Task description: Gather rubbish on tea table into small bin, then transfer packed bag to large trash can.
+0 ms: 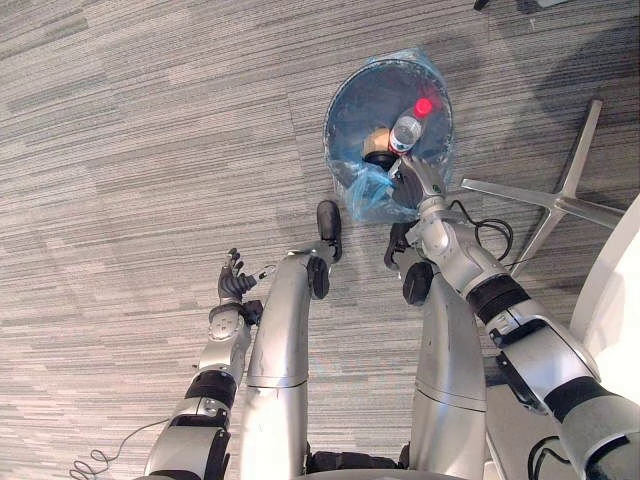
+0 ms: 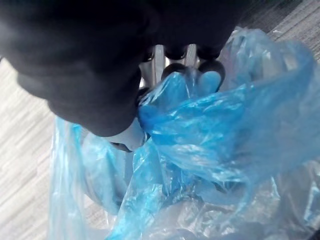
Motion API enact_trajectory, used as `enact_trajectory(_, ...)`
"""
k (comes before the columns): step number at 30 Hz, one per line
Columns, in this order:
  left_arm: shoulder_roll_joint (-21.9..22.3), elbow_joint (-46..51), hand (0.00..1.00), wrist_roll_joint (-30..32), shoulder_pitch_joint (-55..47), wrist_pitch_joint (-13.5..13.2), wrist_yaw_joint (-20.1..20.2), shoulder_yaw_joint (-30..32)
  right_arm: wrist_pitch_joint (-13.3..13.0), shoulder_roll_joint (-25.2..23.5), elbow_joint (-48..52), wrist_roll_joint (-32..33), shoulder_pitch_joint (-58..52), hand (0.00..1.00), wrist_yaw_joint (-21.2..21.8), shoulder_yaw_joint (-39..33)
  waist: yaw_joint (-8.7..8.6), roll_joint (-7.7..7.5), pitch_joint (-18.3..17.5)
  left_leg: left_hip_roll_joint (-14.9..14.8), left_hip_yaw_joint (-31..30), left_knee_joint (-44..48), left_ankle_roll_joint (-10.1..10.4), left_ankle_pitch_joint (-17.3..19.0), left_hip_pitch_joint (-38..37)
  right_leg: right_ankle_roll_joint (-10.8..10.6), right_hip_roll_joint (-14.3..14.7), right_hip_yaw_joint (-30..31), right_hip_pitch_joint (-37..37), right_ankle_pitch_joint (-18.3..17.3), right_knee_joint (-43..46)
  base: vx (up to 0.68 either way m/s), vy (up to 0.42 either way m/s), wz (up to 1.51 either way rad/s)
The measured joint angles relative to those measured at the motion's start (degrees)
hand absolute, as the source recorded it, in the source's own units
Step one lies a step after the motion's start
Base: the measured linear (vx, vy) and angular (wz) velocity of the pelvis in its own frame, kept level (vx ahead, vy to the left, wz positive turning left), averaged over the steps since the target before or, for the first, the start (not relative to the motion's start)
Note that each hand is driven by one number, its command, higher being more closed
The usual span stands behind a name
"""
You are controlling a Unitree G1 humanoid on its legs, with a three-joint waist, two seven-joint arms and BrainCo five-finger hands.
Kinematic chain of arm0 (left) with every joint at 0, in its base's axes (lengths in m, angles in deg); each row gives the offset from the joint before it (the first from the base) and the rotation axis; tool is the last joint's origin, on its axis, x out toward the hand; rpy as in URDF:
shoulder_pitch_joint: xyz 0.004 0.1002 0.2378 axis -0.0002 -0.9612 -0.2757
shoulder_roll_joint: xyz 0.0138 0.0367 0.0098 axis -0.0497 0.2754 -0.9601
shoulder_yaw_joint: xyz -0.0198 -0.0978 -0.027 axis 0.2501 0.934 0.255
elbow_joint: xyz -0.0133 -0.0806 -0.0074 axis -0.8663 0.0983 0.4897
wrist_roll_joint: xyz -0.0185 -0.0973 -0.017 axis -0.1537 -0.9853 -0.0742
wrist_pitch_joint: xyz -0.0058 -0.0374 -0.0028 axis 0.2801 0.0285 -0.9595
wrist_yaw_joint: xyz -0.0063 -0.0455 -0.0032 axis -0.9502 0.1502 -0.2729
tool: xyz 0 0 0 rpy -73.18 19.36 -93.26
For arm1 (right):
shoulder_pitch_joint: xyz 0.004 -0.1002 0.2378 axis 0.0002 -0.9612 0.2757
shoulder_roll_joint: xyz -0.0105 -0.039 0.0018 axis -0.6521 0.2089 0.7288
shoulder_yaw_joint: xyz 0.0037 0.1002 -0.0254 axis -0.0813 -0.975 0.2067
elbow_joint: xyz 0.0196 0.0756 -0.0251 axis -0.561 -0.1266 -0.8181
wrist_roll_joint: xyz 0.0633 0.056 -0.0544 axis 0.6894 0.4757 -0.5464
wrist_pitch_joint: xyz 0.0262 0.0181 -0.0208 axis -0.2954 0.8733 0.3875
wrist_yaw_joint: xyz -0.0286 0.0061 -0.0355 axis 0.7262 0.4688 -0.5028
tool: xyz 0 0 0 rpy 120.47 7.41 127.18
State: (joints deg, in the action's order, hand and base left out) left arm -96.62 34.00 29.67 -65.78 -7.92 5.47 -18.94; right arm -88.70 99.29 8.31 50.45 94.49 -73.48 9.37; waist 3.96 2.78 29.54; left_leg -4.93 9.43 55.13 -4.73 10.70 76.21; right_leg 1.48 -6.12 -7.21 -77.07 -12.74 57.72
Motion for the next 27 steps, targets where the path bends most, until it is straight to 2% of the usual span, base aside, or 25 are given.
enact_trajectory(4, 0.0, 0.5, 0.0, 1.0, -0.8, 0.4, 0.4, 0.5, -0.1, -3.1, 8.0, 3.8, -8.0, 1.0, 0.1, -2.5, -0.2, -0.73, -0.4, -0.2, 0.0, -2.2, 0.8, 0.4, -7.8, 0.0, 0.5, -0.2, 7.7, 0.0, -2.3, -0.07, -0.003, -0.11)
enact_trajectory(5, 0.0, 0.9, 0.0, 1.4, -1.6, 0.5, 0.5, 0.5, -0.2, -4.3, 10.7, 4.8, -10.8, 1.0, 0.2, -3.4, -0.52, -1.58, -0.8, -0.2, 0.1, -3.7, 1.3, 0.1, -10.3, 0.3, 0.6, -0.3, 10.2, 0.3, -3.9, -0.04, -0.013, -0.07)
enact_trajectory(8, 0.8, 0.9, 0.0, 2.4, -2.9, 1.2, 0.5, -1.0, -1.0, -5.6, 15.2, 6.7, -15.2, 1.0, 0.3, -3.8, -1.49, -2.73, -1.4, -0.2, 0.2, -6.5, 1.6, -0.1, -14.9, 0.4, 0.9, -0.5, 14.8, 0.9, -6.9, -0.03, -0.023, -0.05)
enact_trajectory(12, 1.6, 1.1, 0.0, 4.6, -6.2, 2.1, 0.8, -4.8, -2.1, -8.0, 23.0, 10.2, -25.0, 1.0, 2.5, -3.9, -1.68, -4.09, -2.2, 0.1, 1.7, -13.3, 2.5, -0.7, -27.6, 0.4, 1.1, -0.6, 26.9, 2.3, -13.3, 0.05, -0.039, -0.14)
enact_trajectory(17, 2.5, 1.4, 0.0, 6.9, -11.3, 2.5, 1.9, -7.0, -4.4, -10.0, 31.5, 13.1, -35.6, 1.0, 5.1, -3.6, -1.85, -5.77, -6.6, 1.0, 1.6, -21.2, 3.5, -1.4, -39.7, 0.4, 1.5, -1.1, 38.8, 2.5, -20.6, 0.13, -0.055, -0.02)
enact_trajectory(20, 3.3, 1.1, 0.0, 8.7, -14.1, 2.7, 1.8, -8.5, -4.4, -10.9, 32.5, 13.8, -40.4, 1.0, 7.0, -3.5, -1.85, -5.89, -10.9, 1.4, 1.6, -26.4, 3.4, -2.3, -45.8, -0.1, 2.0, -1.5, 44.8, 2.9, -25.6, 0.18, -0.026, 0.0)
enact_trajectory(24, 3.5, 0.8, 0.0, 9.8, -16.2, 3.4, 1.9, -10.4, -4.4, -11.4, 32.5, 14.2, -44.4, 1.0, 9.0, -3.5, -2.0, -5.89, -15.0, 2.1, 1.6, -32.0, 3.8, -3.6, -51.8, 0.2, 2.3, -1.8, 50.4, 3.7, -30.4, 0.2, -0.008, 0.01)
enact_trajectory(27, 3.1, -1.4, 0.0, 10.7, -17.4, 3.5, 2.0, -11.4, -4.5, -11.2, 32.5, 15.0, -45.5, 1.0, 11.0, -3.7, -3.17, -5.95, -18.1, 2.6, 1.5, -38.2, 4.1, -5.4, -57.2, 0.1, 3.2, -1.8, 55.7, 5.4, -36.5, 0.16, -0.003, -0.04)
